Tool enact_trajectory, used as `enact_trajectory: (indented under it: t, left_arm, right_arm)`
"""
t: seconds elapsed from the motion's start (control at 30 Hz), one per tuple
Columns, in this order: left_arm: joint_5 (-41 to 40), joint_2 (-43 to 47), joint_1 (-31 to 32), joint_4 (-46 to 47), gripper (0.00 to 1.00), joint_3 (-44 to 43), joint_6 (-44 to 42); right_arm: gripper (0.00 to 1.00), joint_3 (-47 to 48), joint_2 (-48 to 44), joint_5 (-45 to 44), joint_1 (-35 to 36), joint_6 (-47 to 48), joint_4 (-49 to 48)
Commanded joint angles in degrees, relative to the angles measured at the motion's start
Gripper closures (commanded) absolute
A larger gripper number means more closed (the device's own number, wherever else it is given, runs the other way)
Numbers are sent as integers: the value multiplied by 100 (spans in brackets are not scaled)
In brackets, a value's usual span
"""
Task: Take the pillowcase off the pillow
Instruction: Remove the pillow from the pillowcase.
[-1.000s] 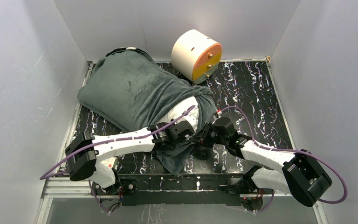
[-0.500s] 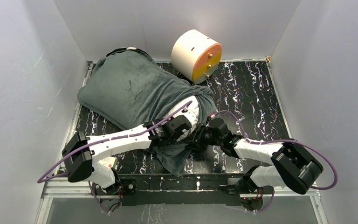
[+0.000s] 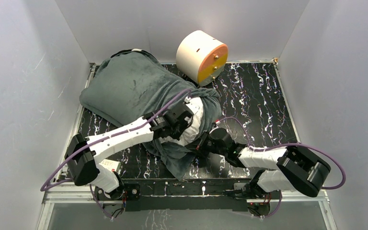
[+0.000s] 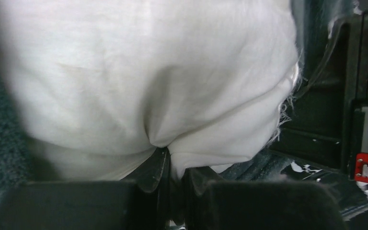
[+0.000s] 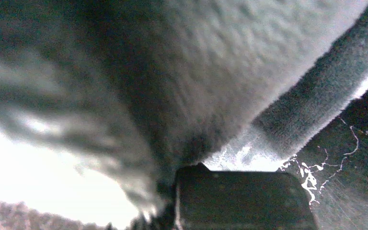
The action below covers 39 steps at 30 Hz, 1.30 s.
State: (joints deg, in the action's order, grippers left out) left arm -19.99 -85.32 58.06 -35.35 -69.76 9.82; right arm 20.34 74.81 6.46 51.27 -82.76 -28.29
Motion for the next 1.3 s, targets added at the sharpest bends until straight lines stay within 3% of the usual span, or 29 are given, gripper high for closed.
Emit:
enact_trajectory:
  t: [0.0,0.2,0.33,0.57,0.77,0.97,1.1,1.17,1.2,1.27]
  left_arm:
    - [403,204,-489,578,100,-984,24]
    - [755,33,-698,436,100,-1551,123]
    - [824,-211,-870,423,100,-2061,287]
    - [892,-774,-899,357,100,-3046,530]
    - [731,-944,-984,325,100,-3321,714]
    - [1026,-570,-1004,151,100,-3104,567]
    - [2564,249,-1002,268,100,-2150,176]
    - [3173,680,-1002,29,100,-1602,66]
    - [3439,917,-1005,-154,100,-1180,19]
    - [3804,1446,-1004,-336,100,-487,79]
  right_arm:
    - [95,-699,-65,162,364,85,401]
    - [100,-1004,-213,75,505,312,3]
    - [100,-337,141,-35,687,909,758]
    - [100,1065,165,-1112,1493,2185,2154]
    - [100,1202,717,-947,1632,2781,2342]
    - [100,1151,784,-1892,1446,2461,3184]
    - [100,540,345,-1625,901,1770,2174]
    - [100,1,136,-1053,533,1554,946]
    - [100,-272,75,-787,371,1418,-117]
    - [100,-652,63,-683,161,1051,-1048]
